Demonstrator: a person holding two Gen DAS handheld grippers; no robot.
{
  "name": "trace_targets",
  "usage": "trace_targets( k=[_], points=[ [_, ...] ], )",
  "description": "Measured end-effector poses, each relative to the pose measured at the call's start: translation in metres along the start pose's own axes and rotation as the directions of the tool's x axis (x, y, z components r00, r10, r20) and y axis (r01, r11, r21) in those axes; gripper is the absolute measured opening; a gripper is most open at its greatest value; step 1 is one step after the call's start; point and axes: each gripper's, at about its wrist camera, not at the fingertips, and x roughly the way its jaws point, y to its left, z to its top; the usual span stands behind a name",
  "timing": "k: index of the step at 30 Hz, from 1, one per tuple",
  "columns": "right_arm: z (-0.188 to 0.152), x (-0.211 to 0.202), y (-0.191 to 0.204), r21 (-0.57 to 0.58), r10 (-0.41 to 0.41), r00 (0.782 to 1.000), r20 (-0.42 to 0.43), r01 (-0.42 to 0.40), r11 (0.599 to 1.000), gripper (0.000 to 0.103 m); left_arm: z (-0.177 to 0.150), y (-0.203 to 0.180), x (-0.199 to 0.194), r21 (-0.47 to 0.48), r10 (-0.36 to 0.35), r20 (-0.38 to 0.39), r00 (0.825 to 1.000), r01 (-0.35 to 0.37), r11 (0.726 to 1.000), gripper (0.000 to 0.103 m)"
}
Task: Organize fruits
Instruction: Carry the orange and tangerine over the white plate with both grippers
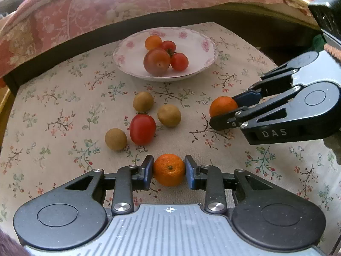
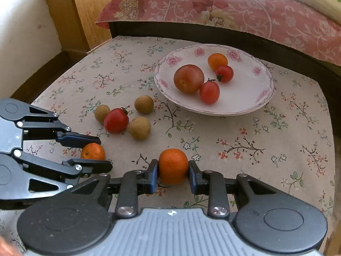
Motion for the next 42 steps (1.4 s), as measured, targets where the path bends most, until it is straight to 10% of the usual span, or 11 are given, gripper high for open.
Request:
trace_targets(
  k=[42],
  points=[
    [0.035,-0.028,-0.013,0.064,-0.021,0.991,0.133,0.013,0.998,0.031,0.048,0.003,-0.019,-0.036,0.031,0.148,0.988,-0.026,0.999,0.039]
  ],
)
